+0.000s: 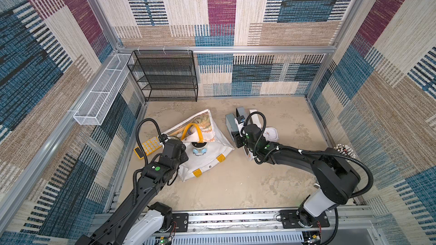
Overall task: Take the alarm clock out of the canvas bag
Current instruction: Place the alarm at the center of the board.
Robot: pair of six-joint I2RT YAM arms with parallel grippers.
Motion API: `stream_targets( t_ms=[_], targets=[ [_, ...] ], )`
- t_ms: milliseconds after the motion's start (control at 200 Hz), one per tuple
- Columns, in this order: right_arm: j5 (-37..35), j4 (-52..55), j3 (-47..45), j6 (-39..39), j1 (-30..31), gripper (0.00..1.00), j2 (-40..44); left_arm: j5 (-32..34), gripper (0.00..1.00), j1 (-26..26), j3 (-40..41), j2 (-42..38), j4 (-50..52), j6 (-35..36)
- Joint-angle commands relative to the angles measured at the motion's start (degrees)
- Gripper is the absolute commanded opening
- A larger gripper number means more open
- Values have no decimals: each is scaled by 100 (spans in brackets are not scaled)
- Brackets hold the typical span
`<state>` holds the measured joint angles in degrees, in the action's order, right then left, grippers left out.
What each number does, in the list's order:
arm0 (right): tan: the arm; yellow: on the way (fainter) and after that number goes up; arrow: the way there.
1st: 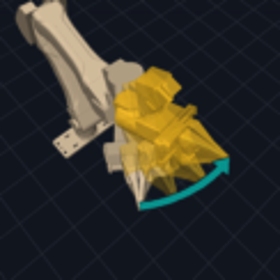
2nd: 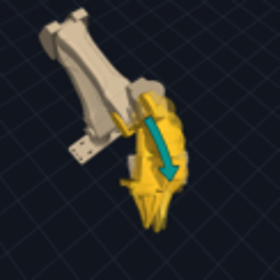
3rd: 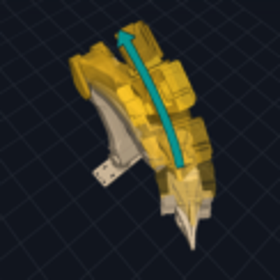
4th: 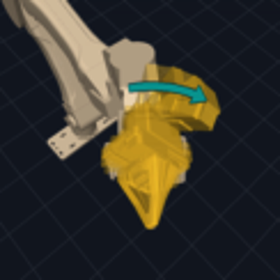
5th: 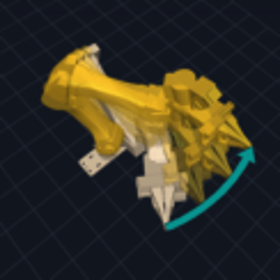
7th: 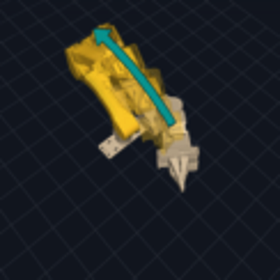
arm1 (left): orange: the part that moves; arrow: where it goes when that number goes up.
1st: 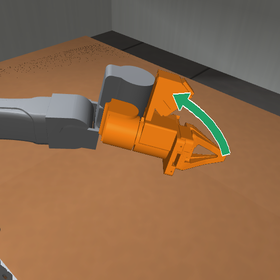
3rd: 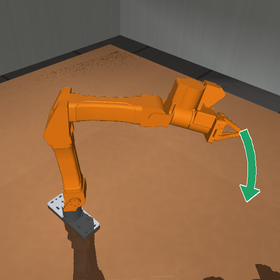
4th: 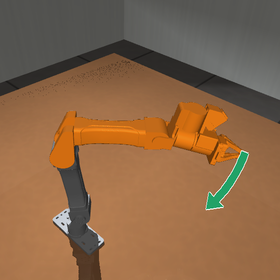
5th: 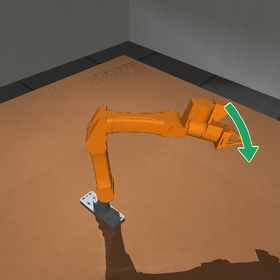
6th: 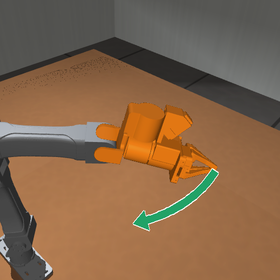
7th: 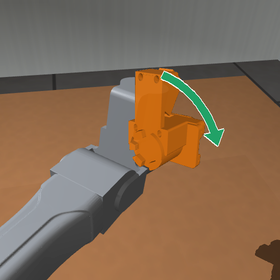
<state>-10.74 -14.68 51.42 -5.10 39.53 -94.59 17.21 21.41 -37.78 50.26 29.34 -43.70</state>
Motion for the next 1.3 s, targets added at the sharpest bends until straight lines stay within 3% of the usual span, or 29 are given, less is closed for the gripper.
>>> stream_targets(
  t_ms=[0, 516, 666, 987, 1292],
  targets=[
    [-202, -637, 147, 103, -46, 25, -240, 98, 0, -13, 21, -1, 177, -96],
    [-200, -910, 438, 207, -239, 30, -953, 94, 0, -16, 53, 0, 177, -120],
    [-165, -873, 394, 81, -244, 39, -917, 89, 0, -21, 70, -32, 186, -119],
    [-157, -730, 272, -139, -243, 78, -661, 54, 0, -14, 75, -53, 151, -143],
    [-139, -516, 153, -354, -244, 84, -175, 39, 0, -18, 113, -87, 151, -182]
  ],
)
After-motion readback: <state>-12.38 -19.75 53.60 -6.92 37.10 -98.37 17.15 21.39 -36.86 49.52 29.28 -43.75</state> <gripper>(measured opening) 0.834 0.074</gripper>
